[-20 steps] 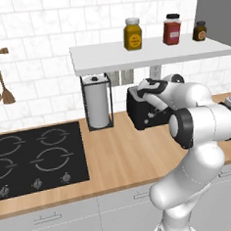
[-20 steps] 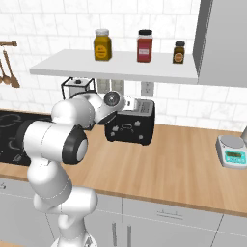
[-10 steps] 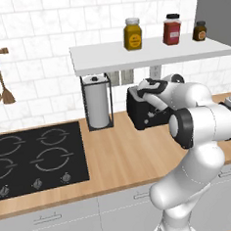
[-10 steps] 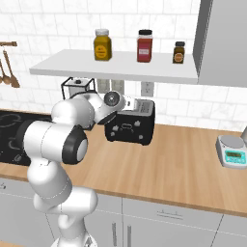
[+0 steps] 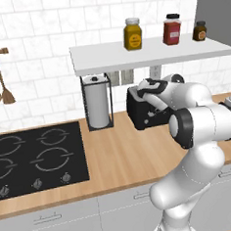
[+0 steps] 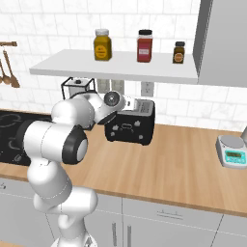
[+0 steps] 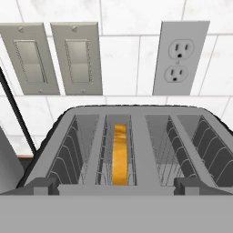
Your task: Start the toaster. Once the lever pops up, take the bread to the plate on the dining counter.
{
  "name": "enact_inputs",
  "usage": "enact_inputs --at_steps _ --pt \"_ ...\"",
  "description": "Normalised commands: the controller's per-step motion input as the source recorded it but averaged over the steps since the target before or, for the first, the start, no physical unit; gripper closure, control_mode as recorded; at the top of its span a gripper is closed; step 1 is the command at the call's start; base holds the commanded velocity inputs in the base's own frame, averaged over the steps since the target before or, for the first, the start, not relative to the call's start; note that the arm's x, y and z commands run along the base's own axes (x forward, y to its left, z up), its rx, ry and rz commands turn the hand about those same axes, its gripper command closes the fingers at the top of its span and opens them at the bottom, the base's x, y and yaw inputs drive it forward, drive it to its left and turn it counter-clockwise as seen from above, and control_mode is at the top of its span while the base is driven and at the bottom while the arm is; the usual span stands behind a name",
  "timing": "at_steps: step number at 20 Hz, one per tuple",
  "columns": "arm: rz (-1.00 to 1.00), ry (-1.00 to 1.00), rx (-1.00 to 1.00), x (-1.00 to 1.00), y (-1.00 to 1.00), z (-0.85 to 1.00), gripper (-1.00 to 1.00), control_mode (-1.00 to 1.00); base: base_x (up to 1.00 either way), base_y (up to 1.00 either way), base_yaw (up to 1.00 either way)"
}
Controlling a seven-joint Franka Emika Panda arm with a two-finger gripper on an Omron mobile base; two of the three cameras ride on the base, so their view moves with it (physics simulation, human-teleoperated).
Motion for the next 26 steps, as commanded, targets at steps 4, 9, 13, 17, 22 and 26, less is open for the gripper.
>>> enact_inputs --at_steps 4,9,13,17,22,26 --pt "0.0 0.0 0.0 0.0 0.0 0.0 -1.0 -1.0 0.0 0.0 0.0" --pt "0.0 0.0 0.0 0.0 0.0 0.0 -1.0 -1.0 0.0 0.0 0.0" --pt "0.0 0.0 0.0 0.0 0.0 0.0 -1.0 -1.0 0.0 0.0 0.0" --pt "0.0 0.0 0.0 0.0 0.0 0.0 -1.0 -1.0 0.0 0.0 0.0" --pt "0.0 0.0 0.0 0.0 0.0 0.0 -1.0 -1.0 0.0 0.0 0.0" --pt "0.0 0.0 0.0 0.0 0.0 0.0 -1.0 -1.0 0.0 0.0 0.0"
